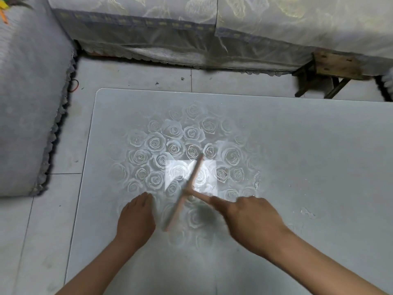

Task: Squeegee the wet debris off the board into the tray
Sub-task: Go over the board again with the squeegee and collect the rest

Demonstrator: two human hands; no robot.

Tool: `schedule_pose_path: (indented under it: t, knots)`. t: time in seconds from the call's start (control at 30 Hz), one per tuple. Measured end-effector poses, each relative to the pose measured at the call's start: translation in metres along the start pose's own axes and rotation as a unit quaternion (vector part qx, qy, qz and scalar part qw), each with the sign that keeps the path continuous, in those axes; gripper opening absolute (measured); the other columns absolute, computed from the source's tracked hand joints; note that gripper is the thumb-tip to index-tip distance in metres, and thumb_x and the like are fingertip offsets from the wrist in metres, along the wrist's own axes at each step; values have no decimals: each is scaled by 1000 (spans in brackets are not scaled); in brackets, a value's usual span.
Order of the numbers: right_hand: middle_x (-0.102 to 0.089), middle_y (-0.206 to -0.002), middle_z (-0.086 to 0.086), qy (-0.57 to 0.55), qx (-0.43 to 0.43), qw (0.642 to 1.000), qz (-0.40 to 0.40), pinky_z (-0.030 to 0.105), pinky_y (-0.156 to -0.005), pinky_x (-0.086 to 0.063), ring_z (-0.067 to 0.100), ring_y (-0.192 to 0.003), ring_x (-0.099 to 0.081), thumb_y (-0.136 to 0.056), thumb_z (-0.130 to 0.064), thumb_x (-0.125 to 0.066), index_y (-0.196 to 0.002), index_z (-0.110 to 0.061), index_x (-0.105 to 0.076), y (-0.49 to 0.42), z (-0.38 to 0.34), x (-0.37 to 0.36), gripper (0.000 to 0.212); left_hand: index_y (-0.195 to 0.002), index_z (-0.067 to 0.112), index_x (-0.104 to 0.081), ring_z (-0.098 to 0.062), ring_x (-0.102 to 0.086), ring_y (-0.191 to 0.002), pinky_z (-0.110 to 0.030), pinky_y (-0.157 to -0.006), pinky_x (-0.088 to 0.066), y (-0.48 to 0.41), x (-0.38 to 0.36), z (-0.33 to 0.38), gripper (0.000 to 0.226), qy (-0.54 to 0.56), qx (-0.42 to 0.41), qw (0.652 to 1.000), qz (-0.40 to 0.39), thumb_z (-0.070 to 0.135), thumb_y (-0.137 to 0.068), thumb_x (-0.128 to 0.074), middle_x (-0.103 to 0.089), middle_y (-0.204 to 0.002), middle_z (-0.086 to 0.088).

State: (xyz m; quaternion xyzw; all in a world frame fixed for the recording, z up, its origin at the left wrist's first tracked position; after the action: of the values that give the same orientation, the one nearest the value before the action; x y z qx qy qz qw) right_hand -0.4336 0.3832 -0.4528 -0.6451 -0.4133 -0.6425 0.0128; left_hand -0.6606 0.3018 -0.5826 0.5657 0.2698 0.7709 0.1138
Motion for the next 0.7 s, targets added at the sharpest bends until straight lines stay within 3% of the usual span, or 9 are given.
schedule_pose_path:
  t: [0.13, 0.2, 0.3, 0.4, 0.53, 0.6, 0.7]
  knots:
    - [-54, -76, 7, 8, 41, 999, 16, 27, -47, -16, 27, -61, -46, -89, -10, -40, -137, -28, -40, -35, -26, -19, 51, -143, 10, -38, -25, -44, -127, -37, -95, -43, 2, -7, 15, 50, 61, 59, 996, 20, 18, -94, -41, -45, -142, -6]
    - [-51, -75, 5, -4, 31, 999, 17, 27, -48, -21, 29, -63, -49, -90, -13, -40, -138, -33, -36, -29, -9, -34, 52, -142, 10, -39, -26, -45, -124, -37, -92, -45, 1, -10, 21, 48, 78, 67, 994, 28, 20, -95, -38, -47, -138, -6]
    - [-62, -89, 6, -40, -6, 999, 9, 31, -58, -35, 32, -80, -61, -93, -22, -38, -140, -43, -25, 11, 38, -53, 53, -141, 11, -39, -25, -44, -124, -38, -90, -45, 4, -18, 34, 46, 89, 68, 993, 26, 16, -94, -37, -47, -138, -5]
    - [-60, -85, 3, -26, -52, 998, -8, 32, -59, -37, 27, -82, -61, -96, -28, -34, -142, -48, -19, 47, 79, -53, 52, -143, 12, -37, -23, -43, -125, -37, -91, -45, 8, -23, 53, 47, 92, 58, 994, 33, 15, -96, -36, -46, -140, -4]
    - [-29, -59, -3, 4, -12, 1000, 29, 29, -46, -21, 30, -61, -48, -87, -16, -39, -139, -44, -18, 49, 72, -43, 63, -139, 12, -41, -24, -47, -120, -36, -86, -46, 10, -31, 82, 44, 90, 28, 995, 39, 22, -97, -41, -50, -133, -5]
    - [-24, -59, -3, -9, 18, 998, 54, 28, -44, -13, 30, -57, -46, -87, -13, -41, -138, -42, -25, 34, 48, -40, 61, -135, 12, -46, -24, -50, -115, -37, -84, -47, 7, -35, 93, 40, 105, 30, 992, 60, 25, -98, -40, -53, -128, -6]
    - [-26, -60, -1, -27, 40, 997, 52, 27, -45, -13, 21, -49, -32, -93, -13, -40, -135, -29, -38, 6, 28, -53, 46, -135, 11, -46, -28, -50, -110, -39, -80, -47, 1, -41, 92, 40, 106, 77, 988, 86, 23, -98, -39, -54, -123, -11]
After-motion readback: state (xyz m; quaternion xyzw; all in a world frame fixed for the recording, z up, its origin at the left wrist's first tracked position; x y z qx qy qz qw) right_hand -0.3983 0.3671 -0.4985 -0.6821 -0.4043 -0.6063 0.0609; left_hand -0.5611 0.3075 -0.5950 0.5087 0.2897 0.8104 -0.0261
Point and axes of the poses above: each hand's wrist, its own y-axis away from the middle knuckle, its own x-axis out of the back of the hand, z = x × y, the point moved 3 cm from there along -y, towards the middle knuckle
